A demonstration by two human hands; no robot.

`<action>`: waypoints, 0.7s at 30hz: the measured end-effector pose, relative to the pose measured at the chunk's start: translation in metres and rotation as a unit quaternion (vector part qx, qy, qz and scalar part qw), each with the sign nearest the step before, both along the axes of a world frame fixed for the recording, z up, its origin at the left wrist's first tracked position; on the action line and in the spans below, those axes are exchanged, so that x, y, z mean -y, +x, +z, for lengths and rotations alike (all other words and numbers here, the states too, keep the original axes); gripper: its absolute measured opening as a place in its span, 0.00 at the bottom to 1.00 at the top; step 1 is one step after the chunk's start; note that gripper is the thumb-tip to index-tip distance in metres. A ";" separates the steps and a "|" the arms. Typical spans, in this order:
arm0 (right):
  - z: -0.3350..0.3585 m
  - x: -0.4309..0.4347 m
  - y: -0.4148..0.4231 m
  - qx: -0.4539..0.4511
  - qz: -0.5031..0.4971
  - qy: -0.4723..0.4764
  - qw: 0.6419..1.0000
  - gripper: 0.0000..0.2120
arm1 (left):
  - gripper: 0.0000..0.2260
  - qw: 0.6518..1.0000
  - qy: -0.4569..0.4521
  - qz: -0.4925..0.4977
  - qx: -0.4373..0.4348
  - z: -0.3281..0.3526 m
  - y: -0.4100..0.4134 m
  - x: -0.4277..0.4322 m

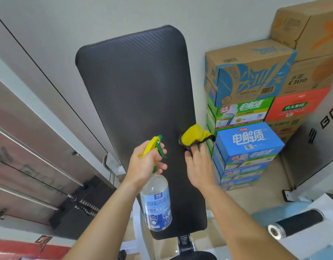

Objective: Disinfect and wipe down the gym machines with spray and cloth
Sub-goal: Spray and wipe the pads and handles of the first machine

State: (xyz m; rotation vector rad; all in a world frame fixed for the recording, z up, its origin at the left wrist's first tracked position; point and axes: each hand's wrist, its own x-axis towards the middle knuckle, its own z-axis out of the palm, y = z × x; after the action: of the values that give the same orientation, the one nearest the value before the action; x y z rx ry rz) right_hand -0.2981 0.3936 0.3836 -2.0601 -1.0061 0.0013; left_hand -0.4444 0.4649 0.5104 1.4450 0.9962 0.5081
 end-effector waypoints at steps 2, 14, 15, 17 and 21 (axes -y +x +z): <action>-0.012 0.011 -0.007 0.015 -0.005 -0.041 0.999 0.12 | 0.15 1.000 -0.009 -0.009 0.002 -0.008 -0.003 0.001; 0.048 0.027 0.006 -0.420 -0.142 0.260 0.858 0.17 | 0.14 0.999 -0.001 -0.050 0.002 -0.018 -0.024 -0.006; 0.050 0.028 0.009 -0.522 -0.124 0.332 0.776 0.16 | 0.14 0.998 -0.017 -0.052 0.007 -0.020 -0.024 -0.005; 0.047 0.036 0.011 -0.651 -0.065 0.439 0.616 0.20 | 0.13 0.997 -0.045 -0.053 0.020 -0.027 -0.024 -0.001; 0.034 0.050 0.010 -0.673 0.062 0.480 0.560 0.25 | 0.12 0.996 -0.056 -0.051 0.037 -0.048 -0.025 0.008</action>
State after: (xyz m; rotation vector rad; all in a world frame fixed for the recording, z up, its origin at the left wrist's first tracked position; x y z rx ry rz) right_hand -0.2881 0.3437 0.4172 -0.4889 0.0035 0.7985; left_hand -0.4698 0.4572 0.4627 1.3590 0.8751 0.4212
